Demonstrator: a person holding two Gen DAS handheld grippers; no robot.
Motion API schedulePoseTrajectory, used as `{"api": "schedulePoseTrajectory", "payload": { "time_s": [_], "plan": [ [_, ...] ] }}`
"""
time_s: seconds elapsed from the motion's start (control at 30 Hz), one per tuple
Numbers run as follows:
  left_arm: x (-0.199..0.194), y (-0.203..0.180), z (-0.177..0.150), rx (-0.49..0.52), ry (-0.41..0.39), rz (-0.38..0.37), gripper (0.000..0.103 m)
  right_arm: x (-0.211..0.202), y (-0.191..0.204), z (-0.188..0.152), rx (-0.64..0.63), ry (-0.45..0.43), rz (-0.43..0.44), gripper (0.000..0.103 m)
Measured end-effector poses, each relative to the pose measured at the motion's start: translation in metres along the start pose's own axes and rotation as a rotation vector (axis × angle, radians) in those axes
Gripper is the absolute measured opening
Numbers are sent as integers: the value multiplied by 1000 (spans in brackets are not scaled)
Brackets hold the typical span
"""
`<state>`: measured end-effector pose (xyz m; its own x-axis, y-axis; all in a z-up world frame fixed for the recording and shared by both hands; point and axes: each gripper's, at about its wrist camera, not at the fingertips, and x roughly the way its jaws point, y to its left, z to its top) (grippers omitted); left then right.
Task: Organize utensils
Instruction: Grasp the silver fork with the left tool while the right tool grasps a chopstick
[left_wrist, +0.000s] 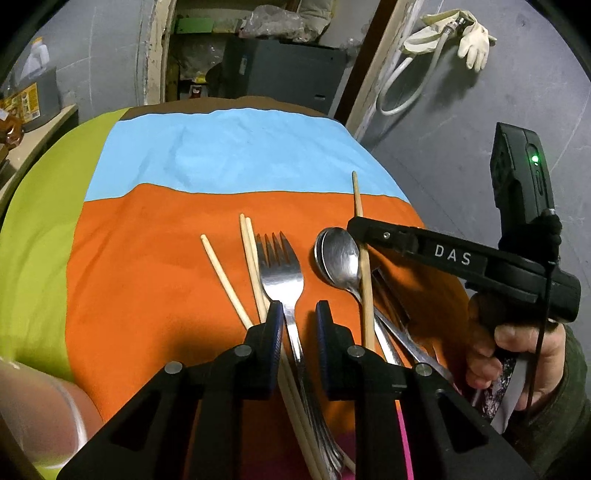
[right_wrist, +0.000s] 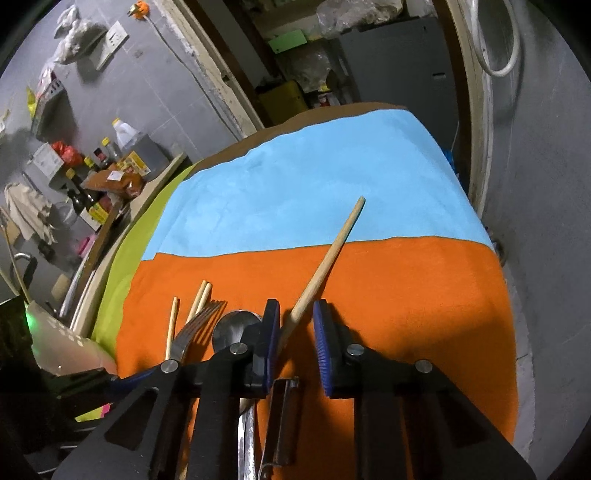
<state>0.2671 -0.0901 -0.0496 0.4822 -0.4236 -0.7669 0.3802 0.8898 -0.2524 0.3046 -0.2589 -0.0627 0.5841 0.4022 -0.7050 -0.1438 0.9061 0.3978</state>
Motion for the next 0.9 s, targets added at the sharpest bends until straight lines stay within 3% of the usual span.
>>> {"api": "schedulePoseTrajectory", "payload": {
  "time_s": [0.13, 0.37, 0.5, 0.63, 0.77, 0.9],
  "plan": [
    [13, -1, 3, -3, 60, -1, 14, 0, 0, 0, 0, 0, 8, 15],
    [16, 0, 6, -3, 59, 7, 14, -2, -3, 1, -11, 5, 6, 13],
    [22, 2, 14, -23, 67, 8, 14, 4, -4, 5, 8, 52, 26, 14],
    [21, 3, 15, -46, 60, 7, 6, 7, -9, 9, 53, 65, 49, 12],
    [8, 4, 8, -63, 6, -2, 1, 2, -19, 4, 132, 57, 118, 8],
    [-16, -5, 0, -8, -103, 21, 0, -10, -15, -2, 159, 24, 164, 6]
  ]
}}
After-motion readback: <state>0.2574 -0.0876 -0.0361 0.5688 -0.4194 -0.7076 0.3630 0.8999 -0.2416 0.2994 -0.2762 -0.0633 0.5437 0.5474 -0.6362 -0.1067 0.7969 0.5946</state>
